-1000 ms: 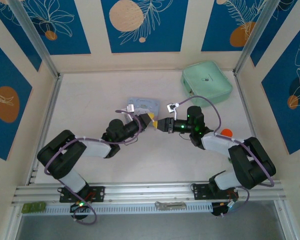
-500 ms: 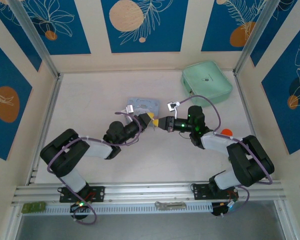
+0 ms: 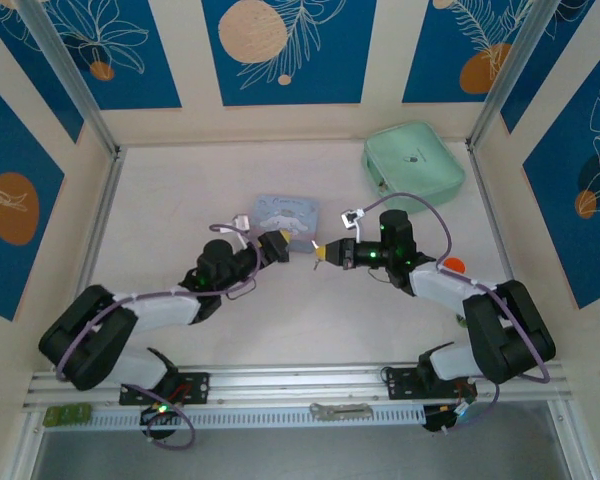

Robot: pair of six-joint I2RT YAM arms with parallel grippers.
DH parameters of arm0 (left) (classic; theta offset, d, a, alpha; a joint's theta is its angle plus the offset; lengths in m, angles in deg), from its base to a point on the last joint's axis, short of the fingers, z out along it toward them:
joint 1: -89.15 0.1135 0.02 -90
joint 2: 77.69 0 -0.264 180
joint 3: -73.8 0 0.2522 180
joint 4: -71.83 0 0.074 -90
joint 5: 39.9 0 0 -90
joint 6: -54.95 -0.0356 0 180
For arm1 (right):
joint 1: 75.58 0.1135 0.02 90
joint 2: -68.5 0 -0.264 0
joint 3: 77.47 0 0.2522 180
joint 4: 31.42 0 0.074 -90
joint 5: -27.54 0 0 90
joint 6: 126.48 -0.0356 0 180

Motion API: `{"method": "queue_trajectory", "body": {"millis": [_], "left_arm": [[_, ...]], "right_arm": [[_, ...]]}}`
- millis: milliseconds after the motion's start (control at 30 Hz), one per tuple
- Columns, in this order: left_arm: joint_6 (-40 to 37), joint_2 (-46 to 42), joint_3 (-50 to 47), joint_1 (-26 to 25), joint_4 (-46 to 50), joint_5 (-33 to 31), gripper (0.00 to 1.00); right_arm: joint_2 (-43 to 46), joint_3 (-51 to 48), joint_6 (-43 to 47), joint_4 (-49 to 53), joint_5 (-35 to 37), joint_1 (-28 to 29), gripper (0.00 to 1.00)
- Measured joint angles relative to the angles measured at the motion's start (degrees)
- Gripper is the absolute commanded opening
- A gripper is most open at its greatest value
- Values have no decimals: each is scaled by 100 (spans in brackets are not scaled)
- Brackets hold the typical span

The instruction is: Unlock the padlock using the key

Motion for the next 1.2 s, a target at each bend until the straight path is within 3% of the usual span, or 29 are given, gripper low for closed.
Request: {"method": "queue_trajectory", "body": {"millis": [133, 300, 600, 967, 1200], "left_arm": [[-890, -153, 186, 4, 1504, -210, 63], [-1436, 361, 426, 7, 2334, -326, 60], [-1799, 1641, 1012, 57, 2310, -387, 56], [-2122, 2061, 1349, 87, 2151, -476, 48], [-2363, 2269, 1578, 81, 2151, -726, 49]], "right_arm": [[2, 42, 234, 459, 114, -2, 0], [2, 42, 323, 684, 173, 0, 0], [101, 50, 326, 813, 295, 9, 0], [310, 59, 341, 938, 341, 9, 0], [310, 155, 348, 979, 343, 9, 0]]}}
